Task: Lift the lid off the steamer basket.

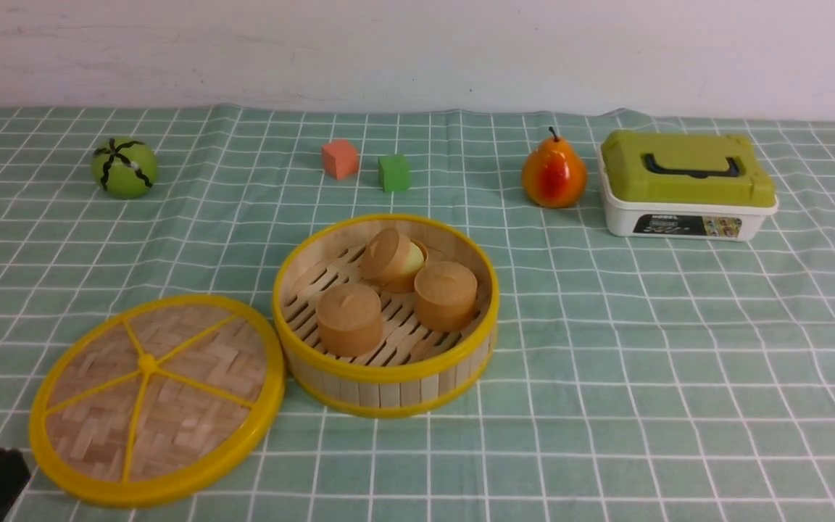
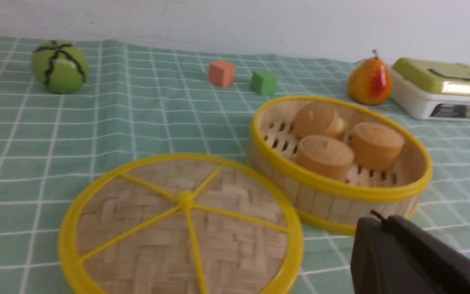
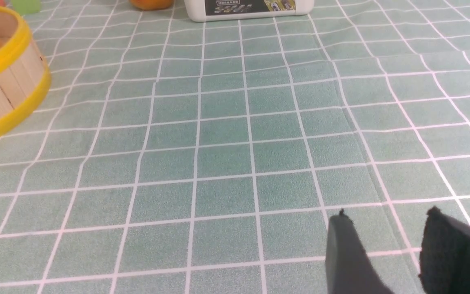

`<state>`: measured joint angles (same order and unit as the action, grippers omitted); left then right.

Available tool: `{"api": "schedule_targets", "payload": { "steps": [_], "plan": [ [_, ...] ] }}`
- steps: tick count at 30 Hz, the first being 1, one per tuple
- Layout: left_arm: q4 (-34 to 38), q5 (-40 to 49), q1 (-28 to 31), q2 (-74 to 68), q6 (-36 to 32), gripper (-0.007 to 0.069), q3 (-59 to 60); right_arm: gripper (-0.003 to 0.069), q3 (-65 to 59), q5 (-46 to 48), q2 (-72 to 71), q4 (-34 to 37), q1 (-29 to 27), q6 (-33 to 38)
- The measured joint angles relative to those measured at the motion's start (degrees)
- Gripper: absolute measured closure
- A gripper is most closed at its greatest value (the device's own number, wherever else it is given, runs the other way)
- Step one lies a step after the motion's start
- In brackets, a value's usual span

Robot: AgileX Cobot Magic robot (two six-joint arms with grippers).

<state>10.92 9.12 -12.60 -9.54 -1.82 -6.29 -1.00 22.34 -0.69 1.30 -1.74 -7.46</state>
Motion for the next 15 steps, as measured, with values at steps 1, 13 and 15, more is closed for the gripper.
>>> {"api": "schedule_targets", "payload": {
  "steps": [1, 13, 15],
  "plan": [
    [-3.7, 0.0, 0.0, 1.8, 3.5, 0.0633, 1.7, 0.0417, 0.0, 0.0, 0.0, 0.0, 0.0, 0.0],
    [-15.1, 10.6, 5.6, 10.1, 19.4, 0.0622, 8.0, 0.0417, 0.0, 0.0, 0.0, 0.0, 0.0, 0.0],
    [-15.1, 12.2, 5.7, 10.1, 18.9, 0.062, 8.0, 0.0417, 0.0, 0.0, 0.0, 0.0, 0.0, 0.0]
  ]
}}
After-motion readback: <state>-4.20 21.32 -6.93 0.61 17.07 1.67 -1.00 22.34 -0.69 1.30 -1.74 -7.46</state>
